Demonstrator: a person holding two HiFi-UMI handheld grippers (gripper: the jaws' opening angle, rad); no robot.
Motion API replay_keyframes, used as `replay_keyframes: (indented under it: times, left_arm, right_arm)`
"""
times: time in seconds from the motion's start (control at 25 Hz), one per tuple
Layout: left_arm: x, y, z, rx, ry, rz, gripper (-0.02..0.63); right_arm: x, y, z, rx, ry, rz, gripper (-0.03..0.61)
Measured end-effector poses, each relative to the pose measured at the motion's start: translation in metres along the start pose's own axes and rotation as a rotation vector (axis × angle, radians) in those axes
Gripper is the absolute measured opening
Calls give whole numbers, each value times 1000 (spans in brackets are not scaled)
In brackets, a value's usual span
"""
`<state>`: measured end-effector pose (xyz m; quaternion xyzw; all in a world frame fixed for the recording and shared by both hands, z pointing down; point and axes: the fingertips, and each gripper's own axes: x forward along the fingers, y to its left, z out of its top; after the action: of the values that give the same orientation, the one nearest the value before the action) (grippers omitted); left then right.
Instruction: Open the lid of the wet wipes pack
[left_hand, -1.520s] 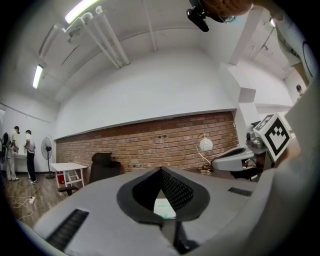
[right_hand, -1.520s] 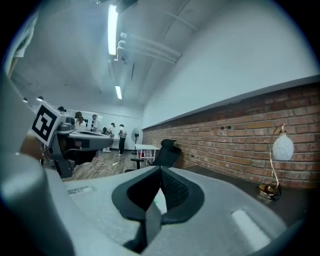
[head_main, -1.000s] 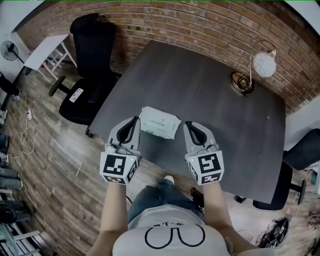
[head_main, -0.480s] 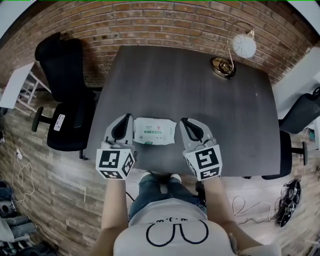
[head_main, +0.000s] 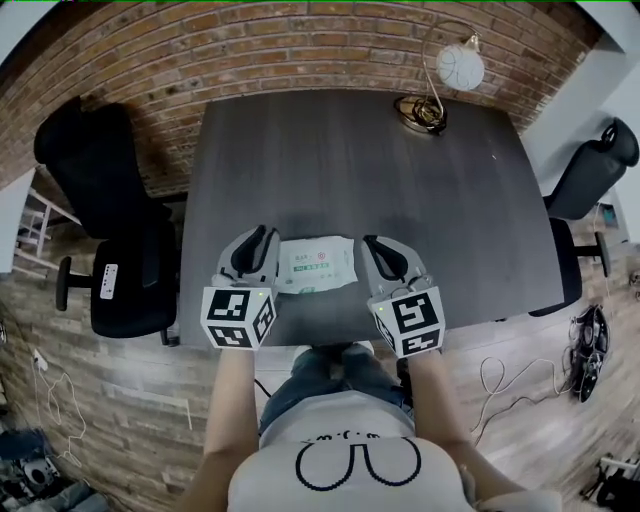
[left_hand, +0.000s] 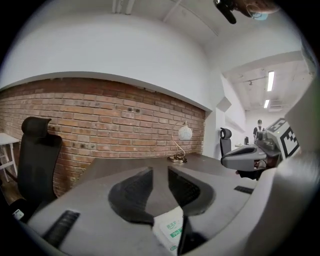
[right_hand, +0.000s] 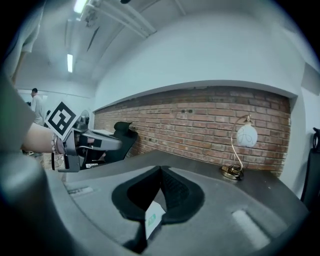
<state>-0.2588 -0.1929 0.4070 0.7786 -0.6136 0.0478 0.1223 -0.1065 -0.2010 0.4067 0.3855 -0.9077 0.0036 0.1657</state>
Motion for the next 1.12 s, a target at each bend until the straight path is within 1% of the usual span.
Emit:
replay_keyframes:
  times: [0.04, 0.08, 0.12, 0.24, 0.4, 0.52, 0.64, 0.84, 0.92, 1.12]
  left_arm:
    - [2, 0, -3, -3, 13, -16, 140]
    - [3, -1, -5, -2, 25, -36, 199]
    - [4, -2, -7, 5, 37, -58, 214]
    - [4, -10, -14, 58, 66, -129, 215]
    - [7, -22, -28, 134, 115, -226, 214]
    - [11, -30, -45, 179, 168, -280, 213]
    - [15, -37, -62, 202, 222, -334, 213]
    - [18, -49, -99, 275, 337, -430, 213]
    - [18, -51, -112, 322, 377, -466, 213]
    - [19, -54, -143, 456, 484, -535, 209]
  right_arm:
    - [-1, 0, -2, 7, 5, -10, -2]
    - [-1, 1, -4, 14, 11, -18, -2]
    - [-2, 1, -6, 20, 16, -27, -2]
    - [-2, 3, -12, 42, 34, -41, -2]
    - [4, 7, -27, 78, 63, -33, -2]
    - [8, 13, -44, 91, 98, -20, -2]
    - [13, 20, -64, 111, 144, -2, -2]
    - [19, 32, -95, 135, 220, 38, 3]
    - [21, 38, -107, 147, 242, 56, 20]
    - [31, 53, -131, 168, 289, 100, 29]
